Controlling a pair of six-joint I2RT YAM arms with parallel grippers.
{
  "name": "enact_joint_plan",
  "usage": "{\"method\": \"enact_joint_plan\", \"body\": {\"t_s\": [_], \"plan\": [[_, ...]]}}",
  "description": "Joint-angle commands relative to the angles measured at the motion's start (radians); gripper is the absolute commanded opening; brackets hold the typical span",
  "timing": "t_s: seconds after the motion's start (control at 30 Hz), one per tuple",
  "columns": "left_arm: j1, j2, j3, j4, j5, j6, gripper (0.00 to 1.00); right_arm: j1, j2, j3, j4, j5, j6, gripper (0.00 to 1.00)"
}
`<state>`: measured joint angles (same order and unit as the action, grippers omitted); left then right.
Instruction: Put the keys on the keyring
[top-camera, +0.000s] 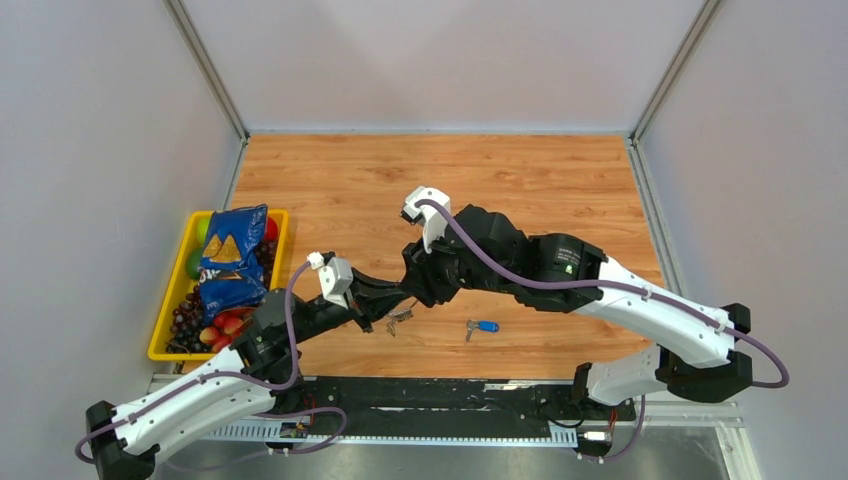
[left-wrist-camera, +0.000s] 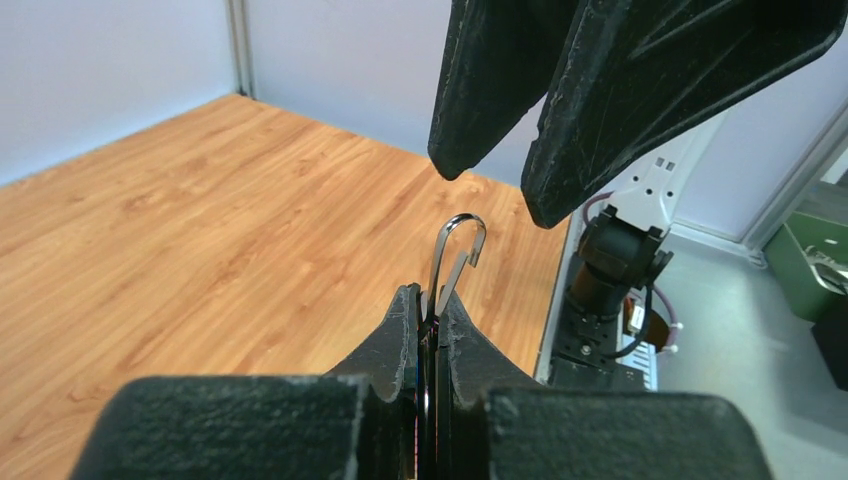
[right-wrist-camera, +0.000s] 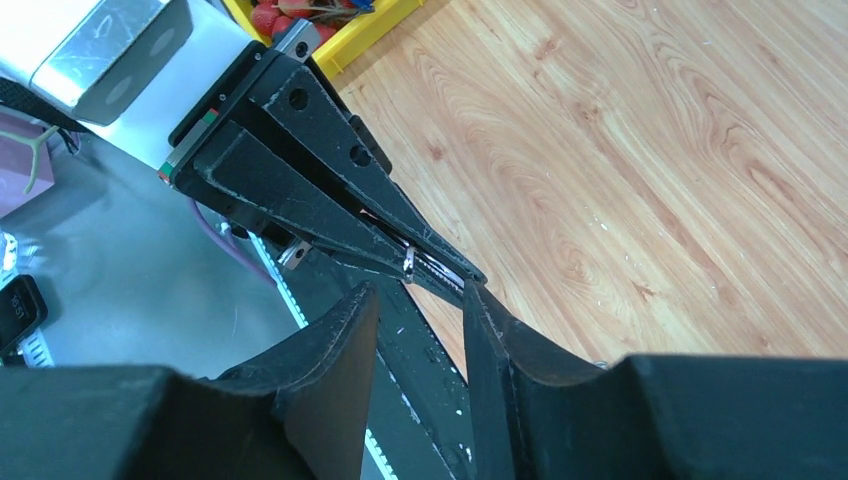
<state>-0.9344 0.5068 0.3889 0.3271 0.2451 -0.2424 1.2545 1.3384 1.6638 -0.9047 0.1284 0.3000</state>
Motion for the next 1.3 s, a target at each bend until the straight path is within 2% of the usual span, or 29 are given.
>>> {"method": "enact_joint_plan", "body": {"t_s": [0.0, 0.33, 0.57, 1.27], "plan": [[-0.001, -0.007, 0.058, -0.023, 0.025, -0.081, 0.00, 0.005, 0.022, 0.051, 0.040, -0.041, -0.037, 0.38], [-0.001, 0.006, 0.098, -0.097, 0.027, -0.109, 0.00, 0.005, 0.051, 0.071, 0.036, -0.050, -0.033, 0.30], [-0.001, 0.012, 0.104, -0.116, 0.028, -0.109, 0.00, 0.005, 0.053, 0.074, 0.036, -0.037, -0.026, 0.17], [-0.001, -0.011, 0.108, -0.128, 0.018, -0.102, 0.00, 0.005, 0.061, 0.070, 0.000, -0.032, -0.022, 0.16]]}}
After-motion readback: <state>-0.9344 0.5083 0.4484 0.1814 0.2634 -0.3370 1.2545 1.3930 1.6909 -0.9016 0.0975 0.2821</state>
